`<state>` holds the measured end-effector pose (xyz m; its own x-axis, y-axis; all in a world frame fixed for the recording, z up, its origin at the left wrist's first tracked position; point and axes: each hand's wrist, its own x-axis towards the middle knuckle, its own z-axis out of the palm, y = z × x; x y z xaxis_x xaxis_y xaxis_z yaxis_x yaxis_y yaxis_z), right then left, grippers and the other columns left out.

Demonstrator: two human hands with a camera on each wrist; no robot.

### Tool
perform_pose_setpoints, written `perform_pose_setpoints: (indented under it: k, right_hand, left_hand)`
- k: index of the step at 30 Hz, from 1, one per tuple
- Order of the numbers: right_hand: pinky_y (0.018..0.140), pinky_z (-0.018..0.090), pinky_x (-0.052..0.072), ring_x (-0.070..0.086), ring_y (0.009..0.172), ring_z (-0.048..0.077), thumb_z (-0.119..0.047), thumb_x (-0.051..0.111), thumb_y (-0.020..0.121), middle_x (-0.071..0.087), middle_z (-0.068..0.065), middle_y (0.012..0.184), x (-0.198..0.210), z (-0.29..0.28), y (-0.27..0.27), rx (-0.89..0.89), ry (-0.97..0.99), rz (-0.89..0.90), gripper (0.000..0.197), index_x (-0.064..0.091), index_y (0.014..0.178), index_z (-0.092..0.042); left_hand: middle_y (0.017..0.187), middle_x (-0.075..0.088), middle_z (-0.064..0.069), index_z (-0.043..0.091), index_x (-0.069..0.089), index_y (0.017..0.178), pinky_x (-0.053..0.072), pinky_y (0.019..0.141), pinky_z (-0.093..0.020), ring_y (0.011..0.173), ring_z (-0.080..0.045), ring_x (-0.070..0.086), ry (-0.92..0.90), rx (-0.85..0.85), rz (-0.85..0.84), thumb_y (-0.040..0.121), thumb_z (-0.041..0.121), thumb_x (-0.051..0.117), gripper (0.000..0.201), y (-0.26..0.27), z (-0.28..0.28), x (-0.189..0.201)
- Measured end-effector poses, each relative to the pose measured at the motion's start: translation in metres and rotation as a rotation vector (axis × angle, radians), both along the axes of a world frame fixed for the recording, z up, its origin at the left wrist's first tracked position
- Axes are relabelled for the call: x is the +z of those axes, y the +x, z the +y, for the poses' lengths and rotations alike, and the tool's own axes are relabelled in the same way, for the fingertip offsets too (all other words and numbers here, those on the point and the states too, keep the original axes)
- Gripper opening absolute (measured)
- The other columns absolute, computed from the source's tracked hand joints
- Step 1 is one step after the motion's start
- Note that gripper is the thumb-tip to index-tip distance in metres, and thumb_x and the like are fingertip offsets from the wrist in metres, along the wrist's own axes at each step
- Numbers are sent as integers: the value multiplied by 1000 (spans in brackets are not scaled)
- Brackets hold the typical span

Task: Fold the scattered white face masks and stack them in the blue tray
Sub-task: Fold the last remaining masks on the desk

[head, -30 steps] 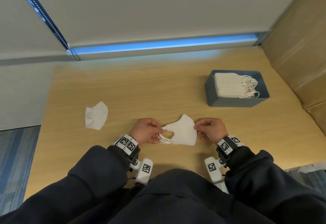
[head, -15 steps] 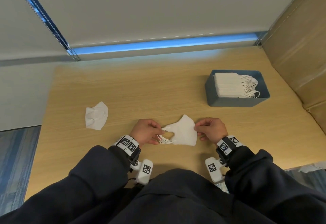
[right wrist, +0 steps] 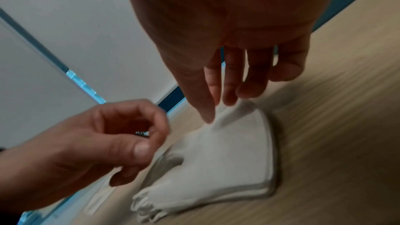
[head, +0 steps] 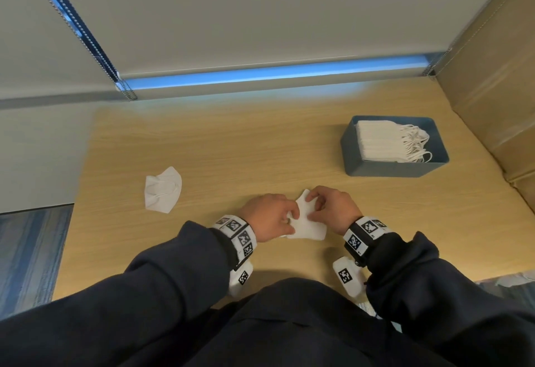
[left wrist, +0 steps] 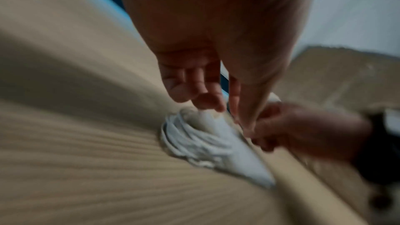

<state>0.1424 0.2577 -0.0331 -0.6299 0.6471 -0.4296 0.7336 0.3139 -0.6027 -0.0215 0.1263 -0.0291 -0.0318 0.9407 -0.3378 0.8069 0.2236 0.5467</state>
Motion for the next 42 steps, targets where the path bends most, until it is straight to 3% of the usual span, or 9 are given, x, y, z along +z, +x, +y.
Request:
perform_pose_setpoints:
  k: [5, 9, 12, 16, 20, 25, 30, 40, 42]
  right_hand:
    - [67, 29, 44, 58, 77, 18, -15, 81, 73, 60, -3, 82, -2, 1, -10, 53, 30, -99, 36, 60, 100, -26]
    - [64, 24, 43, 59, 75, 14, -23, 78, 80, 65, -3, 82, 6, 1, -15, 14, 38, 10, 21, 66, 96, -30]
    - [64, 24, 45, 62, 67, 12, -22, 78, 83, 69, -1, 82, 15, -7, -34, 3, -45, 180, 14, 70, 94, -28]
    - [61, 24, 47, 62, 58, 13, -19, 77, 85, 70, 8, 79, 32, -27, -68, 8, -194, 335, 9, 73, 91, -23]
    - [56, 29, 47, 62, 58, 16, -14, 75, 86, 67, 6, 76, 39, -50, -106, 57, -318, 355, 9, 73, 94, -14]
    - [69, 42, 60, 72, 79, 24, -31, 68, 95, 75, 15, 98, 51, -80, -141, 37, -653, 169, 32, 71, 109, -2]
    - [73, 50, 63, 76, 88, 26, -36, 73, 91, 76, 8, 93, 55, -97, -146, -94, -779, 260, 35, 73, 110, -7]
    - [77, 43, 63, 70, 89, 32, -12, 69, 94, 71, 29, 110, 62, -53, -94, -295, -725, 415, 22, 72, 105, 7]
    - [83, 45, 62, 70, 89, 35, -9, 72, 91, 72, 29, 105, 65, -48, -82, -266, -702, 426, 19, 73, 100, 8]
  left_hand:
    - [99, 58, 12, 32, 66, 119, 46, 77, -30, 93, -14, 60, -14, -44, 15, 85, 41, 74, 36, -6, 5, -5]
    - [90, 69, 10, 32, 73, 101, 51, 82, -28, 84, -9, 66, 162, 388, -268, 84, 36, 79, 19, -49, -13, 8]
    - [94, 66, 9, 31, 71, 97, 51, 80, -29, 86, -12, 64, 198, 612, -6, 84, 33, 76, 14, -103, -49, 14]
    - [119, 56, 4, 30, 62, 118, 52, 80, -35, 94, -21, 62, -83, 739, 386, 84, 44, 71, 38, -153, -113, 5]
    - [116, 69, -3, 31, 68, 122, 53, 84, -34, 99, -29, 67, -149, 805, 350, 88, 37, 66, 35, -159, -147, -2]
    - [73, 70, 10, 32, 65, 72, 51, 70, -29, 78, -18, 69, 45, 899, 110, 80, 29, 78, 16, -133, -137, 6]
    - [65, 65, 14, 29, 62, 72, 48, 61, -18, 61, 1, 60, 268, 826, -111, 72, 32, 86, 24, -86, -107, 26]
    - [91, 68, -11, 19, 67, 83, 53, 63, -33, 72, -19, 64, 303, 1250, -1152, 88, 23, 75, 10, -87, -118, 25]
    - [101, 70, -12, 16, 68, 98, 56, 65, -34, 74, -18, 68, 178, 1310, -1153, 92, 21, 72, 9, -86, -123, 19]
